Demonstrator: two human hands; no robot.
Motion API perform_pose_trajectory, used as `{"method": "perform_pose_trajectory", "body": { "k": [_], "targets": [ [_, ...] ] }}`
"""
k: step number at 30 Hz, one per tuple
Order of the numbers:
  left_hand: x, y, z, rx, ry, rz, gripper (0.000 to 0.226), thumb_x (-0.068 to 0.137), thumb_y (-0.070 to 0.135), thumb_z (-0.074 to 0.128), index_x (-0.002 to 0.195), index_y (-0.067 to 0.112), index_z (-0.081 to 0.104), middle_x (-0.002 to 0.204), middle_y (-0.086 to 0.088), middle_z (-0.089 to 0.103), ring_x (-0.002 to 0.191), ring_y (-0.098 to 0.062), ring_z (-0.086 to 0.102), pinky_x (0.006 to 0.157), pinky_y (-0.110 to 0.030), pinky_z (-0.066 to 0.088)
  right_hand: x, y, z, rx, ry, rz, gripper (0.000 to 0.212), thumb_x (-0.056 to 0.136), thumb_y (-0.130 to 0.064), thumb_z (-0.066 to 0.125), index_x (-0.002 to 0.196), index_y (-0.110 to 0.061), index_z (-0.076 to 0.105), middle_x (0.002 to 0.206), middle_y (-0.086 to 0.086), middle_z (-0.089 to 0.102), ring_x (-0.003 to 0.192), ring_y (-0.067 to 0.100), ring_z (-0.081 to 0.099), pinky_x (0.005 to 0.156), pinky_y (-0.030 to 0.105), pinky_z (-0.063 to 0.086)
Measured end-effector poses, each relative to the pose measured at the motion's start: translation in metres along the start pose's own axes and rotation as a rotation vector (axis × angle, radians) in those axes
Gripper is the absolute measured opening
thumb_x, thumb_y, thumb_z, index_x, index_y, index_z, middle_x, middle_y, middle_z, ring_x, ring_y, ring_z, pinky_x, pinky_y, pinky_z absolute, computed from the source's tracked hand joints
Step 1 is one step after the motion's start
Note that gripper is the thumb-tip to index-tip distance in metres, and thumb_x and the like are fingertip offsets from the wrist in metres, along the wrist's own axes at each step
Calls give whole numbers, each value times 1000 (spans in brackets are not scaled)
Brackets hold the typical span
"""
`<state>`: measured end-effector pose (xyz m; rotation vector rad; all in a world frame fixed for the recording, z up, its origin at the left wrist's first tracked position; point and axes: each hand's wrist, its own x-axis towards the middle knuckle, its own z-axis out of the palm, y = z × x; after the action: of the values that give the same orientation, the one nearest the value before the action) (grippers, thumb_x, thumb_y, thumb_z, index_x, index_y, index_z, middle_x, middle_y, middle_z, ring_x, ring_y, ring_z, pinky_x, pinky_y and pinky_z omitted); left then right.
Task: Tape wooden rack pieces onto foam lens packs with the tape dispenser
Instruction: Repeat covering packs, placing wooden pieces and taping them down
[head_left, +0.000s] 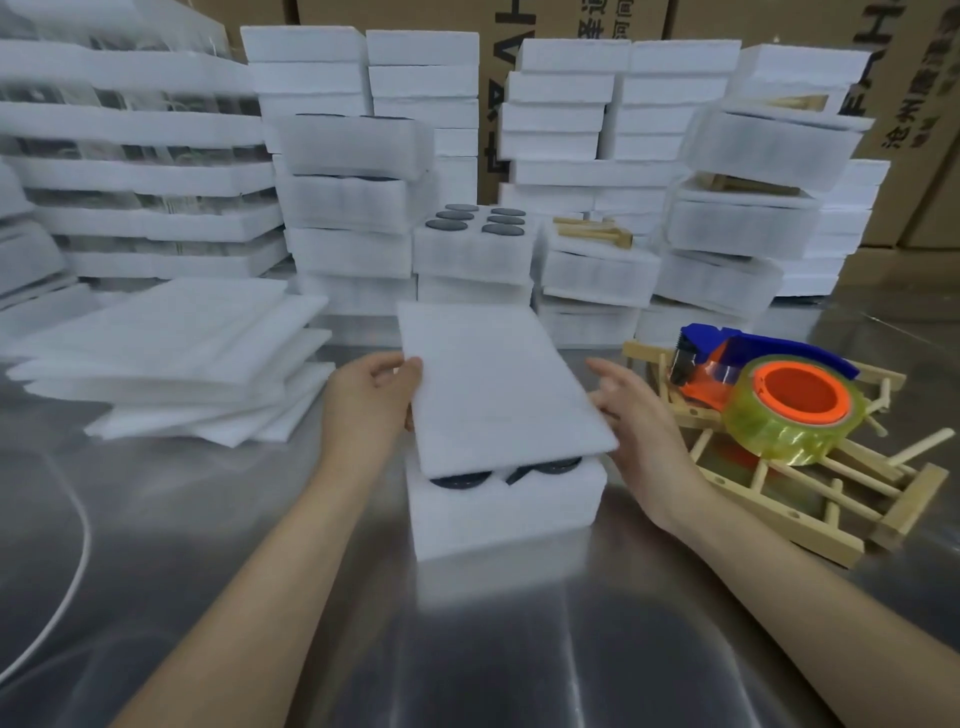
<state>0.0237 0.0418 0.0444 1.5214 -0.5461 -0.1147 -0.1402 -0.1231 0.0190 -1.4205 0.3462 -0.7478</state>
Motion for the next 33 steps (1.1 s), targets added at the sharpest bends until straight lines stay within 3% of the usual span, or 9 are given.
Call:
{"method": "perform_pose_trajectory", "body": {
  "k": [5, 8, 11, 15, 18, 21, 23, 28, 33],
  "targets": [
    [-4, 2, -1, 401, 91, -9, 25, 91, 26, 55, 107, 10, 66, 103, -2, 63, 92, -22, 61, 67, -24, 42, -2, 3, -1, -118, -75, 54, 35, 90, -15, 62, 123, -25, 63, 113, 11, 67, 103, 18, 68, 89, 30, 53],
    [-6, 2, -2, 615, -124, -124, 28, 93, 36, 49, 101, 11, 57, 116, -6, 58, 88, -20, 56, 69, -25, 42, -1, 5, 1, -138, -79, 56, 34, 93, -12, 57, 121, -31, 63, 109, 2, 71, 102, 14, 68, 88, 27, 55],
    [-11, -3, 3, 485, -281, -126, 21, 94, 36, 52, 93, 15, 46, 91, 16, 55, 86, -7, 54, 63, -21, 38, 1, 10, 4, -208, -79, 99, 35, 92, -16, 52, 114, -43, 57, 119, -6, 64, 105, 14, 65, 94, 31, 52],
    [-13, -8, 9, 42, -301, -237, 15, 94, 16, 52, 105, 15, 61, 105, 1, 70, 94, -18, 67, 74, -26, 50, 6, 16, 3, -233, -37, 150, 56, 83, -25, 52, 137, -36, 44, 140, -7, 50, 123, 15, 52, 111, 41, 38],
    [-12, -8, 12, -188, -308, -362, 28, 94, 12, 51, 120, 10, 59, 115, -7, 68, 102, -26, 65, 90, -36, 50, 6, 19, 5, -240, -93, 152, 68, 82, -30, 53, 147, -37, 32, 121, -28, 61, 116, 2, 57, 109, 33, 38],
    [-11, -9, 9, -282, -316, -427, 25, 91, 16, 53, 113, 14, 63, 108, -6, 69, 90, -23, 66, 82, -34, 50, 5, 23, 8, -282, -123, 167, 76, 80, -35, 53, 149, -43, 22, 100, -43, 61, 105, -8, 59, 105, 27, 38],
    [-10, -11, 6, -298, -327, -449, 33, 86, 10, 50, 116, 16, 62, 107, -6, 69, 87, -23, 65, 73, -31, 52, 4, 21, 9, -285, -134, 168, 78, 80, -36, 53, 150, -42, 20, 102, -43, 58, 104, -8, 57, 103, 25, 38],
    [-8, -12, 6, -266, -350, -434, 41, 76, -1, 38, 106, 15, 61, 95, -3, 70, 79, -23, 65, 61, -27, 50, 1, 20, 11, -343, -113, 151, 68, 88, -34, 49, 150, -37, 23, 155, -15, 27, 139, 11, 34, 118, 39, 24],
    [-5, -14, 5, -251, -391, -423, 41, 78, -1, 38, 109, 13, 61, 92, 0, 70, 74, -18, 66, 54, -20, 50, -5, 17, 11, -462, -160, 9, 27, 101, -28, 44, 120, -47, 48, 150, -21, 17, 141, 5, 21, 118, 37, 22]
  ]
}}
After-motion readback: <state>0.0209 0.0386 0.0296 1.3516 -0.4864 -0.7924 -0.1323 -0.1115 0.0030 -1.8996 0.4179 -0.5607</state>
